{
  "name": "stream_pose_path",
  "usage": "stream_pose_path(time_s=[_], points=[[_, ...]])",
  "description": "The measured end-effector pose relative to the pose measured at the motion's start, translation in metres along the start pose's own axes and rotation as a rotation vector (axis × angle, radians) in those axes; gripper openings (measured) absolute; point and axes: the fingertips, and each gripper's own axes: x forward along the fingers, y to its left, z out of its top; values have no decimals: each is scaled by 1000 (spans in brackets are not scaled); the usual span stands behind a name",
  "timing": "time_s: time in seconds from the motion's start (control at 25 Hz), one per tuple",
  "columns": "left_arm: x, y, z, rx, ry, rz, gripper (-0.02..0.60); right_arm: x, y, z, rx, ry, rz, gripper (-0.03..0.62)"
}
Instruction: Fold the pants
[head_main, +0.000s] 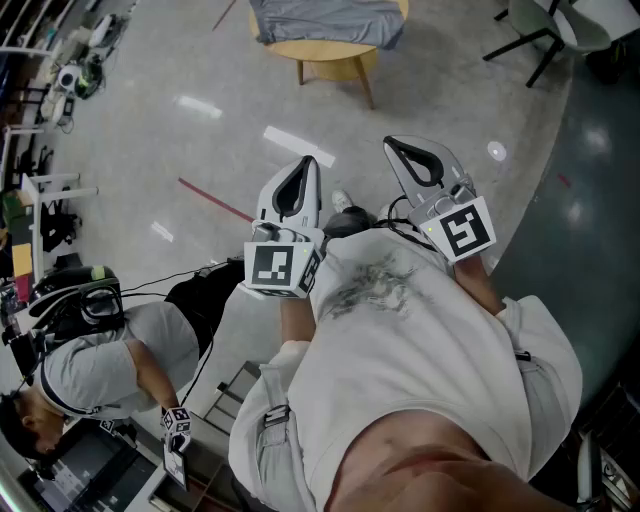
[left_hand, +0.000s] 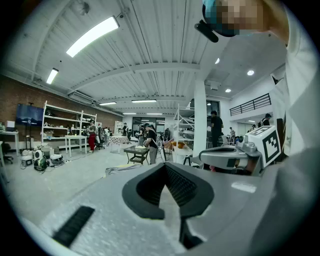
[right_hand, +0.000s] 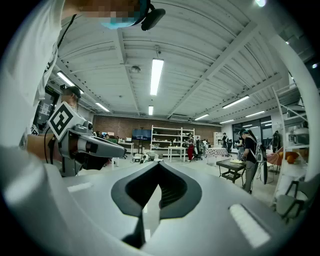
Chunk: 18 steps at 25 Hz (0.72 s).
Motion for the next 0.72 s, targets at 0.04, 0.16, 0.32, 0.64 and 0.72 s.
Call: stream_pose_path(time_s=[0.04,0.16,0.32,0.64,0.72], points=[[1,5,-1,-1,0,-4,6,5,1,-1,-4,1,-2,6],[5,20,-4,-8,-3,-19,6,20,2,-5,-10,13,-14,6],[17,43,-1,-24,-20,-52,6,41,3,-17,42,78,-21,8],[44,97,1,-22,-31,-119,5,94,-12,-25,21,115,-135,8],[49,114,-1,-18,-27,-134,6,109,-11,-27,27,129,-141,8]])
